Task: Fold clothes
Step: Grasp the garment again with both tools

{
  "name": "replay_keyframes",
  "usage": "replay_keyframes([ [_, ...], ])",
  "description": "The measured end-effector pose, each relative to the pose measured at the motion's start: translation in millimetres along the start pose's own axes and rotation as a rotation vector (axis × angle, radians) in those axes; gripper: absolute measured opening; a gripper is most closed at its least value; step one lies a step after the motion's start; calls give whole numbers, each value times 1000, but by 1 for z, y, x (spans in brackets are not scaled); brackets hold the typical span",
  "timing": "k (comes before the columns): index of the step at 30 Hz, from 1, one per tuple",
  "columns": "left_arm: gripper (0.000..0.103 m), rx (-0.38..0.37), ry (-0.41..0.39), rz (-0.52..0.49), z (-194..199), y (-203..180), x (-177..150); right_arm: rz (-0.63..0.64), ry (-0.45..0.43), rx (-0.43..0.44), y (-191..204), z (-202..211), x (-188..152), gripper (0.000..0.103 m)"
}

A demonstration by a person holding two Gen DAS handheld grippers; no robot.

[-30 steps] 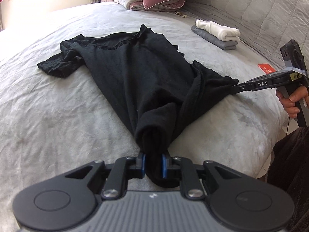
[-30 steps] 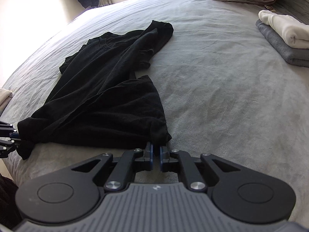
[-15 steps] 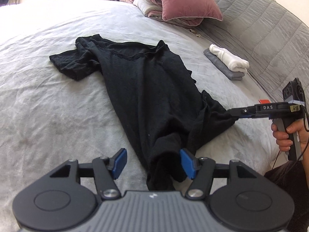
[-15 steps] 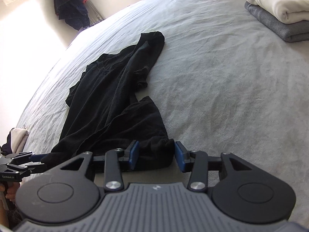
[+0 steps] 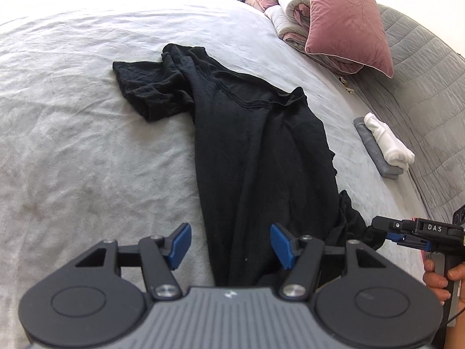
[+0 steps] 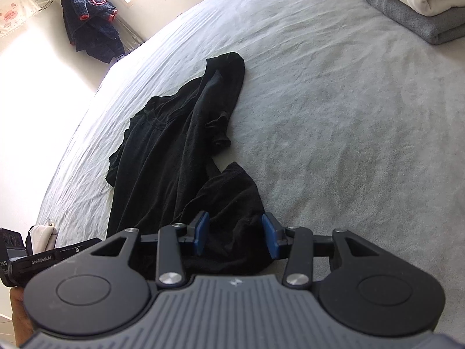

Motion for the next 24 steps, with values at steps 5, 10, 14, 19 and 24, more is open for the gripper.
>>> replay_keyframes([
  [5, 62, 3, -18, 85, -16, 4, 9, -34, -8, 7, 5, 0, 9, 45],
  [10, 60, 15, -71, 175, -29, 11, 19, -87, -10, 17, 8, -5, 19, 45],
  [14, 60, 26, -142, 223, -36, 17, 28, -162, 8, 21, 5, -17, 28, 45],
  [19, 58, 45, -231, 255, -42, 26, 38, -301, 39, 25, -6, -40, 39, 45],
  [24, 57, 29, -305, 300, -48, 32, 45, -405, 50, 43, -10, -64, 46, 45],
])
Point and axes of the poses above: each gripper's, at about its wrist camera, not at the fingertips, and z roughly against the way its jaws point, y to its left, x to its top, the point moved 5 cm from there along -z, roughly the way its jaws point, and after that the axes turned 14 degrees about -x, right-handed, at the moved point
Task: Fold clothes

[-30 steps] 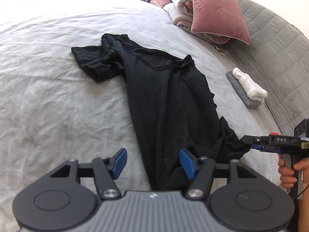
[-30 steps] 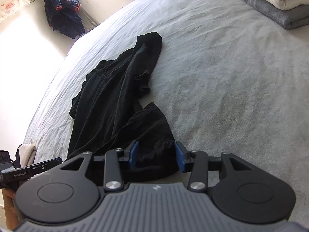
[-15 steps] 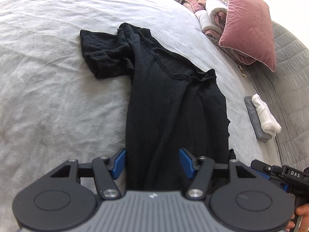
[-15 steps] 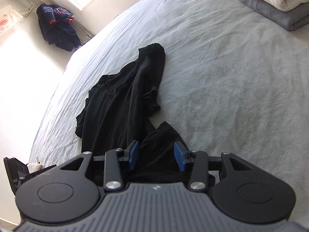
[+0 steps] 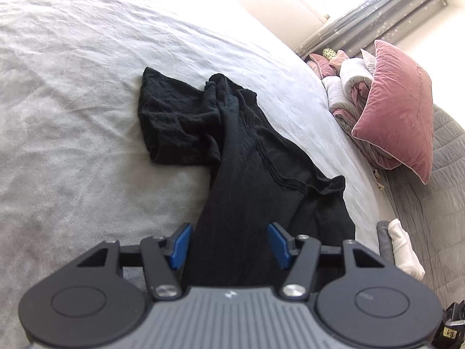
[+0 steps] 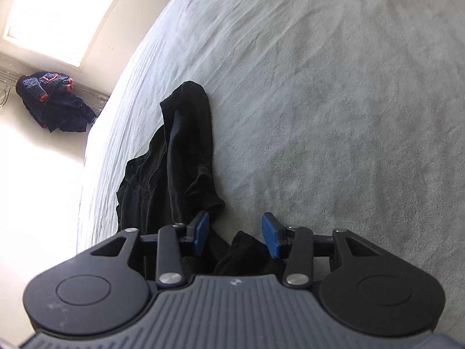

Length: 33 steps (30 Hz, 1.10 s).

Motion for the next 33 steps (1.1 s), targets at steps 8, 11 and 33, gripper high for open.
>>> replay_keyframes([
  [8, 23, -62, -3, 115, -13, 14, 4, 1, -6, 75, 18, -22, -5, 35],
  [11, 3, -75, 28, 128, -16, 18, 3, 3, 26, 100, 20, -31, -9, 11],
  [33, 5, 95, -121, -73, 21, 5, 29, 54, -228, 8, -2, 18, 18, 14],
])
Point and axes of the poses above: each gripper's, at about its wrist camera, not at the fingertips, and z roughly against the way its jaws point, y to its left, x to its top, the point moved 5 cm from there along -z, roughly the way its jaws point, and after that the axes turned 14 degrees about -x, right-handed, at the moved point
